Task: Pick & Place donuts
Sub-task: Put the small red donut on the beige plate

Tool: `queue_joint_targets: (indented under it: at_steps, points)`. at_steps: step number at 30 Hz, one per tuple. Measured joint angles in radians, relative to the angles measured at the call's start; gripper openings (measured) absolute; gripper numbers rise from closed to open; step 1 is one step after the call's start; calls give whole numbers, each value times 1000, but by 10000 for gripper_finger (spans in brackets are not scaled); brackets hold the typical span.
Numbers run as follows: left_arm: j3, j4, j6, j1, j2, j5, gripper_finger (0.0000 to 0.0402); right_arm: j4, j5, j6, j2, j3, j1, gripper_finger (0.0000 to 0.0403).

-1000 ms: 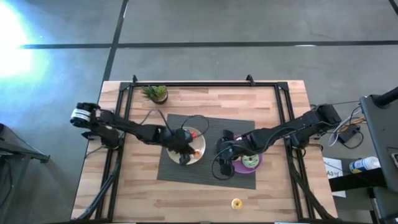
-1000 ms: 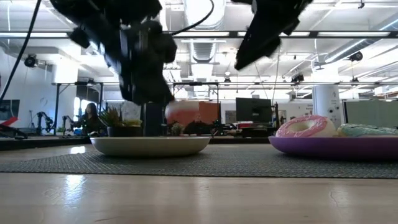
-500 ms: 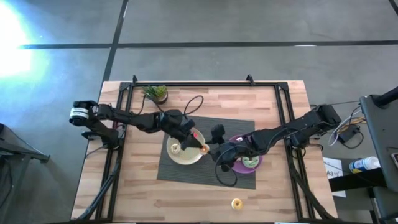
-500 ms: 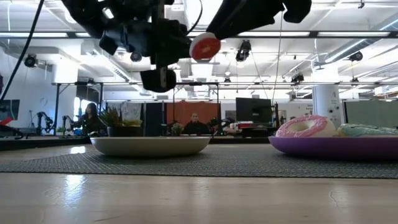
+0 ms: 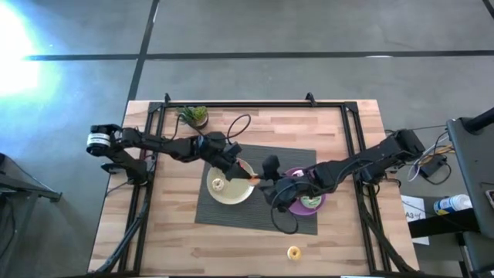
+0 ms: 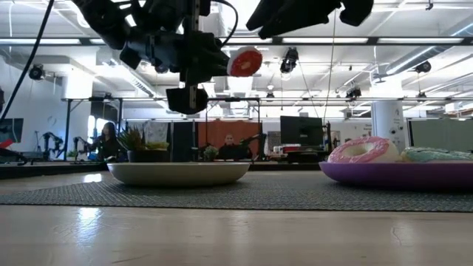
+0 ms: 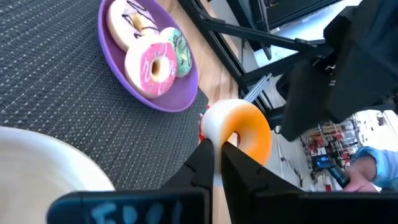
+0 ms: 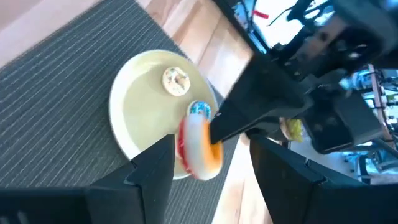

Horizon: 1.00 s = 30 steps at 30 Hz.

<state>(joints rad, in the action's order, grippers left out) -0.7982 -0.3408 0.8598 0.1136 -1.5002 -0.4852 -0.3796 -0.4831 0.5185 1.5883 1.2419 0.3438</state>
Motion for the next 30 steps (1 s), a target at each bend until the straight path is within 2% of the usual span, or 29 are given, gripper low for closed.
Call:
queue_joint_targets:
  at_steps: [17, 24, 26, 30]
  points:
    - [-68, 2, 5, -4, 0, -34, 0, -4, 4, -39, 0, -10, -14, 195]
    - [-85, 8, -29, -35, 0, -28, 4, -4, 13, -60, 0, -13, -21, 142]
    - [-90, 9, -43, -41, 0, 0, 18, -4, 13, -75, 0, -13, -22, 124]
    - [-94, 19, -51, -41, 0, 53, 70, -7, 12, -119, 0, -14, -23, 96]
